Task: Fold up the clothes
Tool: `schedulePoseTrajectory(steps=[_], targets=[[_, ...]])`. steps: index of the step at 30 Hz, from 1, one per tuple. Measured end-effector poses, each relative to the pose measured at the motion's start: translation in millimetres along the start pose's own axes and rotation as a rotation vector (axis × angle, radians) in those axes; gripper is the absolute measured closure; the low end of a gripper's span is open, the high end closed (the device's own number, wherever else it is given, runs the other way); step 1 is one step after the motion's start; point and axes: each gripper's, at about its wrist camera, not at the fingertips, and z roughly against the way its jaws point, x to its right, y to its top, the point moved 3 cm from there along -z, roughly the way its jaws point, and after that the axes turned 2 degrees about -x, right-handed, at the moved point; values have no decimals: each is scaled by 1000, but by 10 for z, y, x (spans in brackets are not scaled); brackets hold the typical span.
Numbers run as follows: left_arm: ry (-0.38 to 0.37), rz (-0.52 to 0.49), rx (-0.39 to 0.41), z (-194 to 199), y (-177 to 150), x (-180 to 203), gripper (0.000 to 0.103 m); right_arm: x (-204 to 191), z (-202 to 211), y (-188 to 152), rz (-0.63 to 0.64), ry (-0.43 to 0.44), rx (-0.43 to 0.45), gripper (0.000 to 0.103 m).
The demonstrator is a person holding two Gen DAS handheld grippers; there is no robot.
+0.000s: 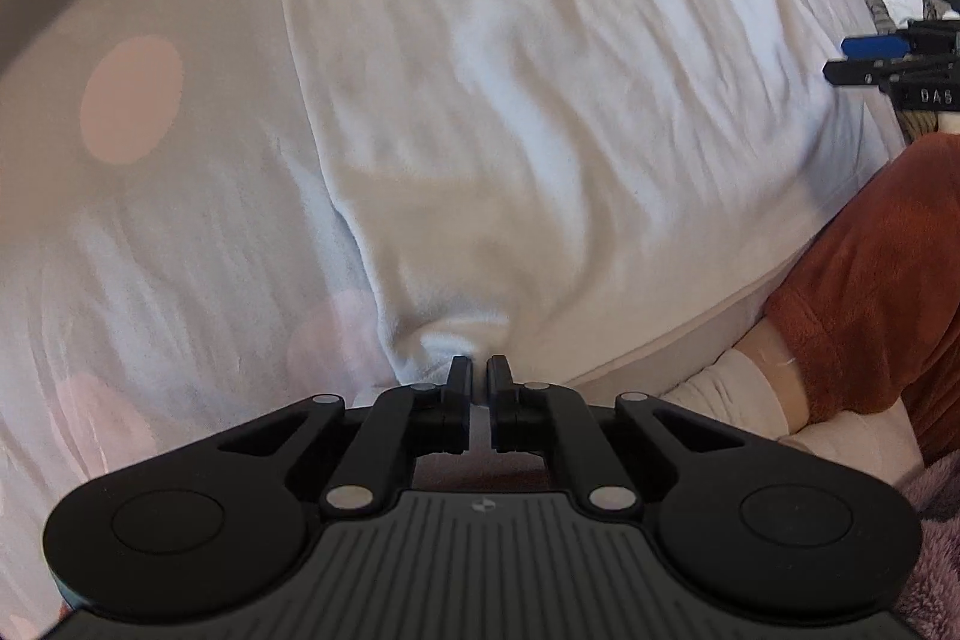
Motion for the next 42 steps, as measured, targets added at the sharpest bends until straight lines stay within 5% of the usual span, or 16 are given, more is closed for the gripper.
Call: schedulePoseTrajectory(steps=[4,7,13,16,19,23,28,30,32,37,42], targets=[[26,-22,-44,-25,27,34,95,337,-10,-97,-28,-43,-42,50],[22,-15,-14,64,70,-1,78,626,-19,-176,-70,-59,-73,50],[87,45,34,138,209,-233,70,1012,-264,-391,-231,63,-168,58],[93,70,18,40,250,-302,70,1033,-394,-438,-264,117,-208,65],[104,71,2,-59,287,-300,70,974,-434,-444,-241,147,-244,97],[112,51,20,-37,341,-229,70,885,-366,-504,-148,77,-321,98],[117,32,45,67,443,-195,65,816,-255,-522,-70,51,-345,98],[106,27,59,134,488,-207,63,787,-212,-511,-43,46,-341,90],[96,25,75,217,536,-227,61,759,-168,-500,-16,41,-336,56],[62,22,141,492,764,-300,51,982,53,-243,-23,28,-232,55],[142,14,297,722,1323,-581,51,1425,142,342,-117,-32,-19,55]])
